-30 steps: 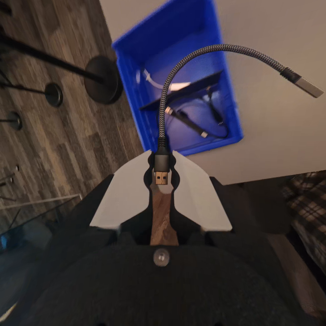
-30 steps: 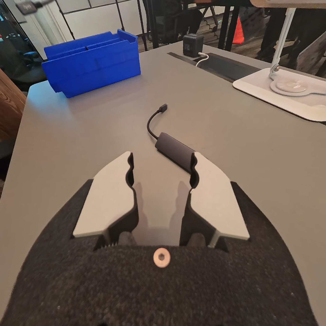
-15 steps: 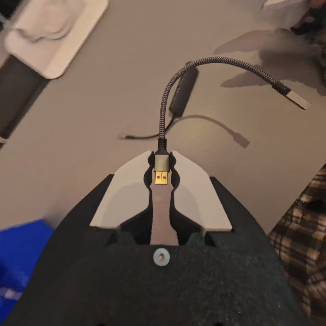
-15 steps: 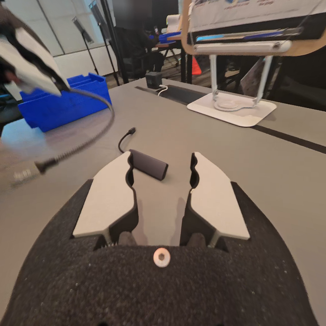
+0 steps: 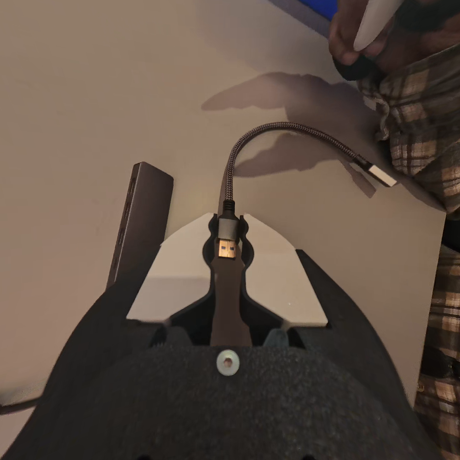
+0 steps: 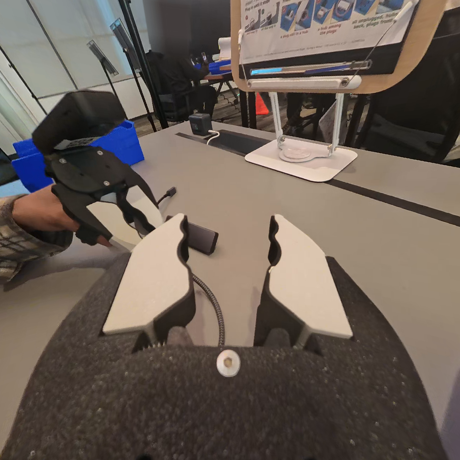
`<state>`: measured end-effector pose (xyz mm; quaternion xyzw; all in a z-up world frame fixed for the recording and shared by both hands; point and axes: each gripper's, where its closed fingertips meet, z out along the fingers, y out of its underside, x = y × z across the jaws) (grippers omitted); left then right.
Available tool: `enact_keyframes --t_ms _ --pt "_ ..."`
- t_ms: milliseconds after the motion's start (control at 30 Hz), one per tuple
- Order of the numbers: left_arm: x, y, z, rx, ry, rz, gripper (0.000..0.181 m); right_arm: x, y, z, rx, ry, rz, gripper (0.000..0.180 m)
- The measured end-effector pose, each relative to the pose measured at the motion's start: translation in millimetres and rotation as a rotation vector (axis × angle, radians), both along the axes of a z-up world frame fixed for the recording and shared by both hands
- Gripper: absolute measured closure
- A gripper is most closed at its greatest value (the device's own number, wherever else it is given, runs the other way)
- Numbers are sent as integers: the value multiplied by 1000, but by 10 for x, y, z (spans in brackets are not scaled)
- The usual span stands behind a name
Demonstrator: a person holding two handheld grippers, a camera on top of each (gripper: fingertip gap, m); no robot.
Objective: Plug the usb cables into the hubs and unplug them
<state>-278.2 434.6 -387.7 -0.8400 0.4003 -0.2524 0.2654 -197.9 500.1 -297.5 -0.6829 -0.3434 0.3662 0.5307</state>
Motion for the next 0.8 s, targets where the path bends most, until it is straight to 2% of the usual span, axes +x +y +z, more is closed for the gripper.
enact_keyframes --t_ms 100,200,267,467,567,800 --pt "-11 -9 14 25 -63 -23 164 -63 -32 -76 2 -44 30 118" --pt "-185 20 121 70 -129 -4 140 -140 -69 -196 3 -103 73 114" --pt "-386 27 214 118 -169 -2 135 -192 -99 -287 10 -154 109 113" --pt "-1092 116 374 237 -325 62 134 -458 -137 -498 -23 -389 340 116" --pt "-1251 146 419 208 -419 100 135 -706 -129 -545 -75 -502 495 117" --pt "-1404 214 462 271 -399 137 135 -1262 -132 -839 -217 -773 837 124"
